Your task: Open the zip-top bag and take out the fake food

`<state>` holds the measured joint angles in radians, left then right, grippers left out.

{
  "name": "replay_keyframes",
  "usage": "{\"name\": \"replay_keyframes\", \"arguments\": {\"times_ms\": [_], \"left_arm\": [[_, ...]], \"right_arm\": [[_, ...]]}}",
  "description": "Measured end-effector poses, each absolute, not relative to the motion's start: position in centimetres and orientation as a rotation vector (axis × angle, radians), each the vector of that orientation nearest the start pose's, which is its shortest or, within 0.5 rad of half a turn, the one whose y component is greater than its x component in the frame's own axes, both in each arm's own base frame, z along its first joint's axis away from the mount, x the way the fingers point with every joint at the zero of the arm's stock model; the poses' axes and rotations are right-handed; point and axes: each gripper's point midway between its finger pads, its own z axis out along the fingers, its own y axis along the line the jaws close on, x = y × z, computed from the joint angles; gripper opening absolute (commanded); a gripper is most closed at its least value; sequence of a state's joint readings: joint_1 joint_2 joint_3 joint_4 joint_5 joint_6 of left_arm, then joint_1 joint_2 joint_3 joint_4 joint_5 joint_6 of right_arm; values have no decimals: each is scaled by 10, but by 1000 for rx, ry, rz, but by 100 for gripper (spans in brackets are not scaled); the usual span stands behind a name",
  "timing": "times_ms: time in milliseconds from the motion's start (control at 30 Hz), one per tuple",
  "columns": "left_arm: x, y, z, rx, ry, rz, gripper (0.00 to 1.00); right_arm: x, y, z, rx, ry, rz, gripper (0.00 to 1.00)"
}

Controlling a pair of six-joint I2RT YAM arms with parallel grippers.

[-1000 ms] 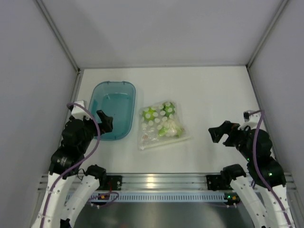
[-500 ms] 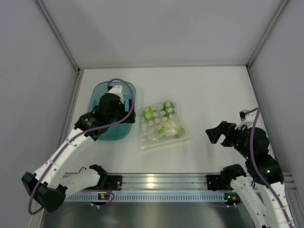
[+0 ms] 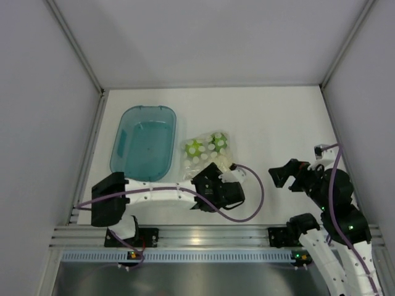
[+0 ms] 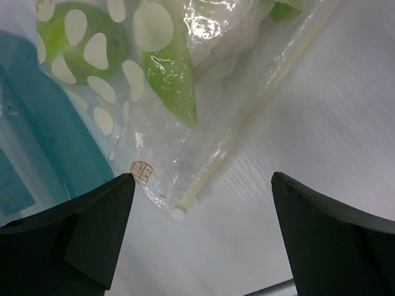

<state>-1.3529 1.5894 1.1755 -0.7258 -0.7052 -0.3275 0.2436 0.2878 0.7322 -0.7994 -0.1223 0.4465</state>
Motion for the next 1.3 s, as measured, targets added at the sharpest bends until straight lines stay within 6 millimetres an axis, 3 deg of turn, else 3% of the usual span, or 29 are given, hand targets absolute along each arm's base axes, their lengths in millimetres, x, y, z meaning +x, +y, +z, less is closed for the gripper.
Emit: {"name": "replay_keyframes", "arguments": {"times_ms": [367,433,567,700,867,900,967,1133,1300], "left_arm": [[188,-267,46,1033,2050,623,99],[194,-261,46,1023,2003,682,97],[198,-266,43,987,1983,666,78],[202,-271,34,986,1962,676,51],[202,-275,26,1001,1976,664,29],[202,-275,25,997,1982,658,15],[203,-276,24,982,1990,646,0],[205,-290,33,936,2034,555,0],[214,-330,81,755,2072,305,0]], "right_arm": [[160,77,245,114,1908,563,100],[160,77,244,114,1909,562,99],[160,77,244,114,1910,563,99],[160,77,244,112,1910,564,99],[160,77,244,111,1910,566,99],[160,77,245,110,1910,566,100],[160,77,244,109,1910,565,99],[160,76,244,97,1909,555,99],[161,74,244,89,1908,534,99]]}}
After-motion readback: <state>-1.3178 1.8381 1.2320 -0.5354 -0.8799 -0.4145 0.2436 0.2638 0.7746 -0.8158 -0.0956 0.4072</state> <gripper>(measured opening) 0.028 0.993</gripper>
